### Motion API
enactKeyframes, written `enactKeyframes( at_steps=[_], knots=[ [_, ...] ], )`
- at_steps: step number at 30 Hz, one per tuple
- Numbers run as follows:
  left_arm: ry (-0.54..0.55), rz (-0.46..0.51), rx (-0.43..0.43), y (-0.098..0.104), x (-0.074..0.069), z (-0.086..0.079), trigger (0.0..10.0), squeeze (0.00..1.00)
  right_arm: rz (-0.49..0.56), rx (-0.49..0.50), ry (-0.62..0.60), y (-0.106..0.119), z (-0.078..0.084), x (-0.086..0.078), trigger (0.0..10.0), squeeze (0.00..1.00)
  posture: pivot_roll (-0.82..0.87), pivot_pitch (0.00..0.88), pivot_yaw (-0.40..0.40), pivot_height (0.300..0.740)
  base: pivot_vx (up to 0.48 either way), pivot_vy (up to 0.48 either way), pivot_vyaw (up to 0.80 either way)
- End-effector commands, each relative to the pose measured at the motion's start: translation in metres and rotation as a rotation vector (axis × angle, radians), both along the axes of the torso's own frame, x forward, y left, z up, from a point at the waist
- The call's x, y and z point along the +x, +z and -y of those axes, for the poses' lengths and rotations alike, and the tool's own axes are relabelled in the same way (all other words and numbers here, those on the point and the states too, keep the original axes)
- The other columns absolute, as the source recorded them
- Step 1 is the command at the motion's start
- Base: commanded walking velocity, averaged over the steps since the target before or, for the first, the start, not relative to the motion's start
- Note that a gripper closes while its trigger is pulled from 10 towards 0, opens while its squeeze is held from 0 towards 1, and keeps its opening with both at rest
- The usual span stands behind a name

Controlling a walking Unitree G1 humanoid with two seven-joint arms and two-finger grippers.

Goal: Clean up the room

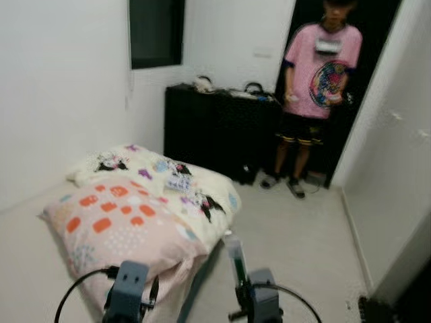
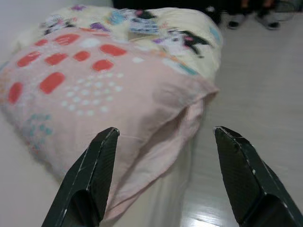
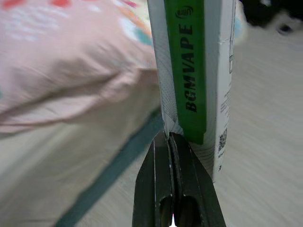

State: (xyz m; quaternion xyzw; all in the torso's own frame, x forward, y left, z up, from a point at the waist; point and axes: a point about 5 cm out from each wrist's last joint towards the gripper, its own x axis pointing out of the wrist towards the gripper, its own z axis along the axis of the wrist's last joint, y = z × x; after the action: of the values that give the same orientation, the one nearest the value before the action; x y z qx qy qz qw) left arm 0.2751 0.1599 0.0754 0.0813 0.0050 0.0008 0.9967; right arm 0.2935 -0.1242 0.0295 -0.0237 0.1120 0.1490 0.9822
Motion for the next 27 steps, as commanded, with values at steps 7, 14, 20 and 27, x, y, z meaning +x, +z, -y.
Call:
enactKeyframes(
  at_steps=[7, 14, 20, 27],
  knots=[
    [0.012, -0.054, 0.003, -0.0153, -0.0084, -0.0007, 10.0, 0.00, -0.045, -0.030, -0.040, -0.0116, 0.0109, -0.0084, 10.0, 0.00, 0.05, 0.064, -0.064, 0.740, 0.000, 0.000, -0.80],
    [0.003, -0.060, 0.007, -0.0173, -0.0081, 0.0000, 10.0, 0.00, -0.045, -0.032, -0.045, -0.0122, 0.0107, -0.0084, 10.0, 0.00, 0.04, 0.056, -0.056, 0.740, 0.000, 0.000, -0.80],
    [-0.001, -0.060, 0.008, -0.0176, -0.0077, 0.0006, 10.0, 0.00, -0.043, -0.033, -0.049, -0.0116, 0.0121, -0.0078, 10.0, 0.00, 0.04, 0.058, -0.059, 0.740, 0.000, 0.000, -0.80],
    [0.000, -0.053, 0.010, -0.0171, -0.0069, 0.0022, 10.0, 0.00, -0.046, -0.047, -0.057, -0.0119, 0.0152, -0.0073, 10.0, 0.00, 0.04, 0.056, -0.063, 0.740, 0.000, 0.000, -0.80]
  ],
)
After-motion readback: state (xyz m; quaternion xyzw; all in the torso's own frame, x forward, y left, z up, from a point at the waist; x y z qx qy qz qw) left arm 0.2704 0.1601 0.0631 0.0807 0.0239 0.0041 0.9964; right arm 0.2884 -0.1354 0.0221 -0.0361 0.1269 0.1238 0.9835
